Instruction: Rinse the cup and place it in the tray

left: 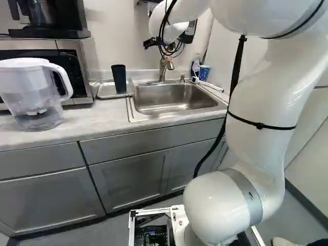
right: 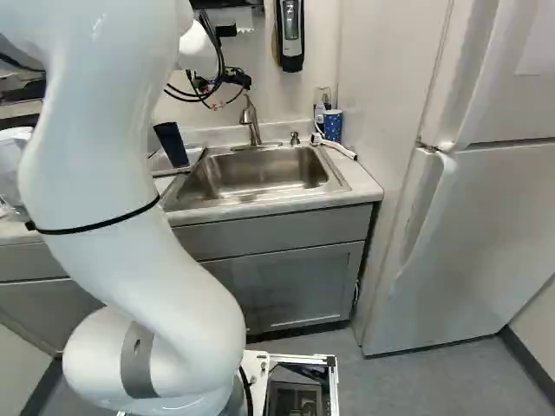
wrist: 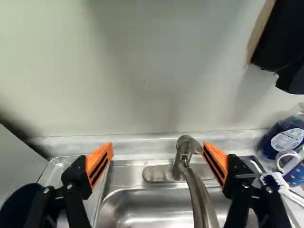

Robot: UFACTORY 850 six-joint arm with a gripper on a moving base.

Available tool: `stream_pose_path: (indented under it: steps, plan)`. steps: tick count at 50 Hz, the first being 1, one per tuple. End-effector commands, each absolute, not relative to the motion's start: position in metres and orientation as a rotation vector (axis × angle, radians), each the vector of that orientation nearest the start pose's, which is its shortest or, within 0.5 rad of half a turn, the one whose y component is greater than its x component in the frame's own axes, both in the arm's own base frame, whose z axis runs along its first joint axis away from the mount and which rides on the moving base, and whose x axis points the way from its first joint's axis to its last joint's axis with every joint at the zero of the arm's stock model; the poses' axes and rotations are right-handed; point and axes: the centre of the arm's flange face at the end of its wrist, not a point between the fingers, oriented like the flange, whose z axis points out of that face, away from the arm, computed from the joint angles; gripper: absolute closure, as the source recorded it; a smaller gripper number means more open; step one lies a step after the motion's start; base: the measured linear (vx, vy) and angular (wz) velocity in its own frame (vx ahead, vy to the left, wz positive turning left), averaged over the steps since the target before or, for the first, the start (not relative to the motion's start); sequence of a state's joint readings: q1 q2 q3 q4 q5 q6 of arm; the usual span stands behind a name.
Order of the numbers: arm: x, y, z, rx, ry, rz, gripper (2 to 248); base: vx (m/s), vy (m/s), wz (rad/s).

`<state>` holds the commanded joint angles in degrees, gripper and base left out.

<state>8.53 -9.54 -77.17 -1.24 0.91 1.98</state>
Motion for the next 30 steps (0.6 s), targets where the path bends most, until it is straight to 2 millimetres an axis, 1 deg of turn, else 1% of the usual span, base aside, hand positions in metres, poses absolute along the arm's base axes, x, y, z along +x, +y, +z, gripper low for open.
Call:
stream_pose_path:
  steps: [30]
  plan:
    - [0.536,0.058,0.694,-2.547,-0.12,-1.718,3,0.0,0.0,0.0]
